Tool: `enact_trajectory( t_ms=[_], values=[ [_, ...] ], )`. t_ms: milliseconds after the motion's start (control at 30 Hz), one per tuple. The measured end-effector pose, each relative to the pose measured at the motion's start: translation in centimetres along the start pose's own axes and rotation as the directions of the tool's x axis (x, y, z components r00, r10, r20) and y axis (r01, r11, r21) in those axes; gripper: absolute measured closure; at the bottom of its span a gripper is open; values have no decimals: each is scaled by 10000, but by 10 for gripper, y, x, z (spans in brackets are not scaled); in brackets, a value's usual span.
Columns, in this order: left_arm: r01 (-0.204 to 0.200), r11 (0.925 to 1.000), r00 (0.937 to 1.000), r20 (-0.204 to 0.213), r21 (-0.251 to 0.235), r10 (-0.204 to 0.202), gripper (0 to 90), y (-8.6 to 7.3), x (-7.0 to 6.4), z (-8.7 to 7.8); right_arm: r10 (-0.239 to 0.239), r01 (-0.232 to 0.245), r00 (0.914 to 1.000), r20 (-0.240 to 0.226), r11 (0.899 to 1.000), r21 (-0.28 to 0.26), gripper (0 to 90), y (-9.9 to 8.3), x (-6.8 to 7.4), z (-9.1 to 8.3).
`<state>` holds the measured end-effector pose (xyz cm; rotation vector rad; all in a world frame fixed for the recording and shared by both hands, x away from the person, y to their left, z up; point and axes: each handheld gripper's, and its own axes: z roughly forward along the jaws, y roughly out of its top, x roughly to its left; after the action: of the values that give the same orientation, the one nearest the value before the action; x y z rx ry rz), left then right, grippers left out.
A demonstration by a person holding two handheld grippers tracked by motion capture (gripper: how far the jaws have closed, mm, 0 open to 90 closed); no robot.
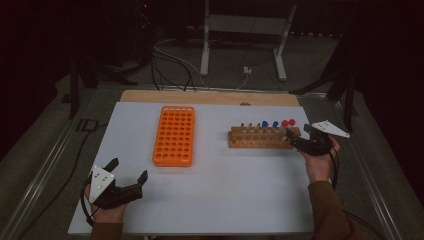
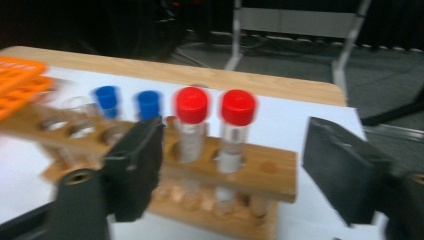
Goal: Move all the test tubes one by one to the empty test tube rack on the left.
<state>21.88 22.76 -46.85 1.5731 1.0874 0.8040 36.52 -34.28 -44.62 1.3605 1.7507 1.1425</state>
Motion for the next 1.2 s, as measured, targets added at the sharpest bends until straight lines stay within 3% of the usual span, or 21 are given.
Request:
enact_trajectory(
  t_ms=[200,467,600,833,1200],
  values=[
    [43,10000,10000,13,-23,-43,6,0,1,0,-70,50,9994,352,9984,563,511,-6,-4,18],
    [-12,10000,10000,34,15,12,6,0,0,1,-240,227,9994,254,9986,475,649,-6,2,31],
    [-18,10000,10000,30,4,17,6,0,0,0,-13,3,9997,238,9991,424,721,-7,1,36],
    [-3,10000,10000,37,-2,3,7,0,0,0,-381,376,9991,194,9988,300,742,-5,5,32],
    [-83,9999,9999,64,75,82,6,0,0,1,-392,398,9991,184,9986,-347,743,14,5,13]
  ],
)
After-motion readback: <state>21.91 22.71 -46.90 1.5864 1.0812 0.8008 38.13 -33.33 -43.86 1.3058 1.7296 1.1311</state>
